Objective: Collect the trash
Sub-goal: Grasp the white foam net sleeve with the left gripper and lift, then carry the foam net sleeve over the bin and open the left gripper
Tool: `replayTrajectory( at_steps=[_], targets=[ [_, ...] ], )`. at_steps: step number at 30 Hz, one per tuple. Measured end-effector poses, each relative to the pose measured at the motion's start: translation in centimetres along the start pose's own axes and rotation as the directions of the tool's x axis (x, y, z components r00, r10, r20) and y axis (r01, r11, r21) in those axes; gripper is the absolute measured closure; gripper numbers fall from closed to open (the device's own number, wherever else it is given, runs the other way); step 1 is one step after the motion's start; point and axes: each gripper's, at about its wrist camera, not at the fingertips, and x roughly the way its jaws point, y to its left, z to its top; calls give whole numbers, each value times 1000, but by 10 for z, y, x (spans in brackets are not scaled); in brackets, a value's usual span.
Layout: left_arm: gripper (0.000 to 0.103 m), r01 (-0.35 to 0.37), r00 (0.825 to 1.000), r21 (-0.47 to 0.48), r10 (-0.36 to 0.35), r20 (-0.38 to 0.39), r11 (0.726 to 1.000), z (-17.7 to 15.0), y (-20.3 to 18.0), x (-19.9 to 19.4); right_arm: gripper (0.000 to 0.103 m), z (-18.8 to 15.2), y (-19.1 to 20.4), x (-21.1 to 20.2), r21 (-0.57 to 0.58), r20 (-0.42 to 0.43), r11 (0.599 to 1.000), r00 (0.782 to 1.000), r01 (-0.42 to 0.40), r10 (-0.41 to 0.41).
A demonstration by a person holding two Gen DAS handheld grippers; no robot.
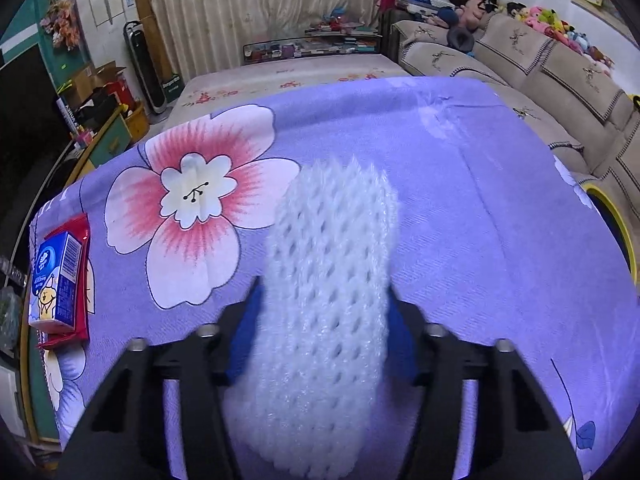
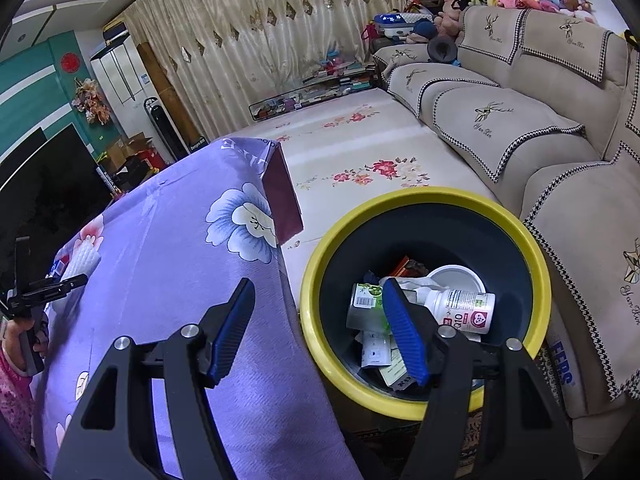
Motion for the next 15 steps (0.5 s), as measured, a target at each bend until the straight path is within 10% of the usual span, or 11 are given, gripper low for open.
replayTrajectory(
  at_steps=[4, 15],
  targets=[
    [74, 2, 1000, 2, -2, -6, 1000, -4, -7, -7, 40, -2, -1, -7, 5, 7, 1000, 1000, -10, 10],
    [76, 99, 995, 23, -99, 8, 995, -22, -69, -55, 40, -12, -17, -45, 38, 56, 999, 998, -5, 3]
  ],
)
